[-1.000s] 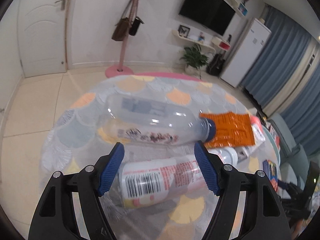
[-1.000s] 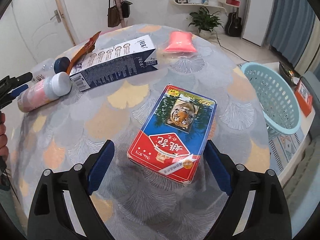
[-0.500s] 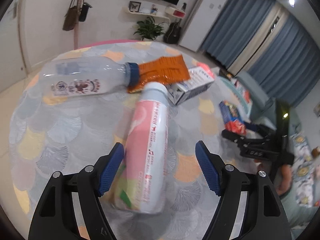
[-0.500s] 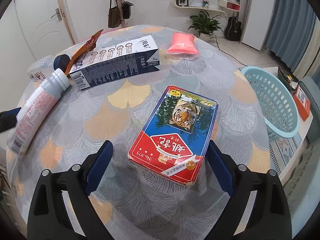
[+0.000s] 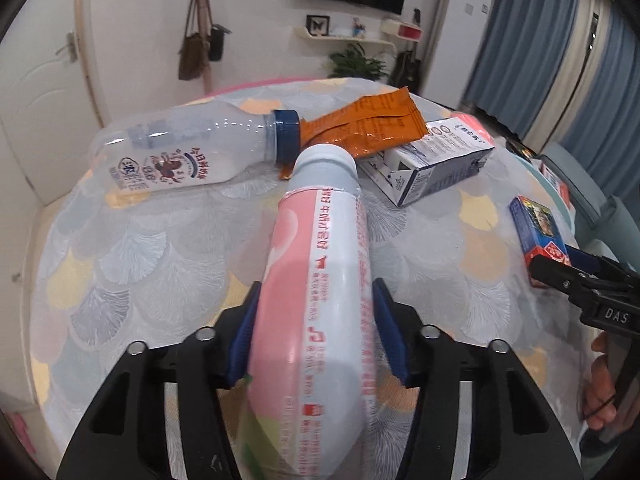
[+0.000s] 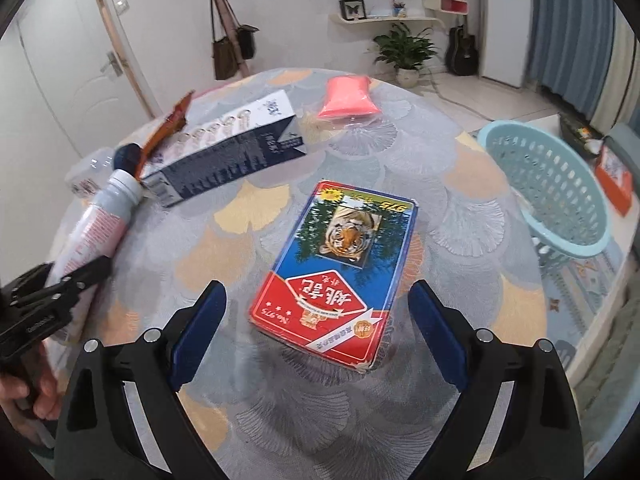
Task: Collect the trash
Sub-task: 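Carry the pink-white bottle and tiger card box over the blue basket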
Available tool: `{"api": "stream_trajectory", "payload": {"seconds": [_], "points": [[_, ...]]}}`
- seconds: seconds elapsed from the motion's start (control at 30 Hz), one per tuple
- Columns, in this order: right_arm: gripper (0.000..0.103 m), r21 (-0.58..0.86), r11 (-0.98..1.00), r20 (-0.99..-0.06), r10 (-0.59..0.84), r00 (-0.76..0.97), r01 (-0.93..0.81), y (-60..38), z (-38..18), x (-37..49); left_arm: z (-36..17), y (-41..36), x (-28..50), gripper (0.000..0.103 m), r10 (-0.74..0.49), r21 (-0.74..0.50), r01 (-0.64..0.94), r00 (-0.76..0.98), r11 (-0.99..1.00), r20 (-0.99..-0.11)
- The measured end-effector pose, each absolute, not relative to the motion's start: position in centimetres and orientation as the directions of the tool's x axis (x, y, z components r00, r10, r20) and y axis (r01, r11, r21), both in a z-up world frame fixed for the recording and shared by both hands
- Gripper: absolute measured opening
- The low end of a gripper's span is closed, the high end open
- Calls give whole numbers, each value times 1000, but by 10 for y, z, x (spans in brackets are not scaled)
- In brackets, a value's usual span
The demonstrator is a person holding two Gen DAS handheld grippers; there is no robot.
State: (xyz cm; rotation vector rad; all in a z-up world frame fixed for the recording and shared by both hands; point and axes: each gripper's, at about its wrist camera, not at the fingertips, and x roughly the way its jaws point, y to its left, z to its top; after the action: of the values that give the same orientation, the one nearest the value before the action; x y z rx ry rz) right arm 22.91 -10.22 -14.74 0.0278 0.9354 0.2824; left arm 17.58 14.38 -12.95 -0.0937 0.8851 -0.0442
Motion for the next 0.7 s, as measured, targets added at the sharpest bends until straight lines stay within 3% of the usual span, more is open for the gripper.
{"api": "stream_trajectory", "payload": {"seconds": [0.17, 0.27, 0.43, 0.7], "points": [[88, 56, 978, -805, 162, 570, -198, -92, -150, 230, -127, 140, 167, 47, -88, -124, -9, 652, 992, -753], [85, 87, 981, -806, 171, 566, -171, -93, -148, 236, -124, 130, 158, 47, -97, -127, 4, 671, 992, -735], [67, 112, 978, -804, 192, 563, -174, -99, -144, 241, -112, 123, 150, 47, -120, -156, 13, 702, 988, -702], [60, 119, 975, -784, 208, 585, -186, -117, -138, 235, -92, 102, 152, 47, -159, -173, 56, 722, 983, -673]]}}
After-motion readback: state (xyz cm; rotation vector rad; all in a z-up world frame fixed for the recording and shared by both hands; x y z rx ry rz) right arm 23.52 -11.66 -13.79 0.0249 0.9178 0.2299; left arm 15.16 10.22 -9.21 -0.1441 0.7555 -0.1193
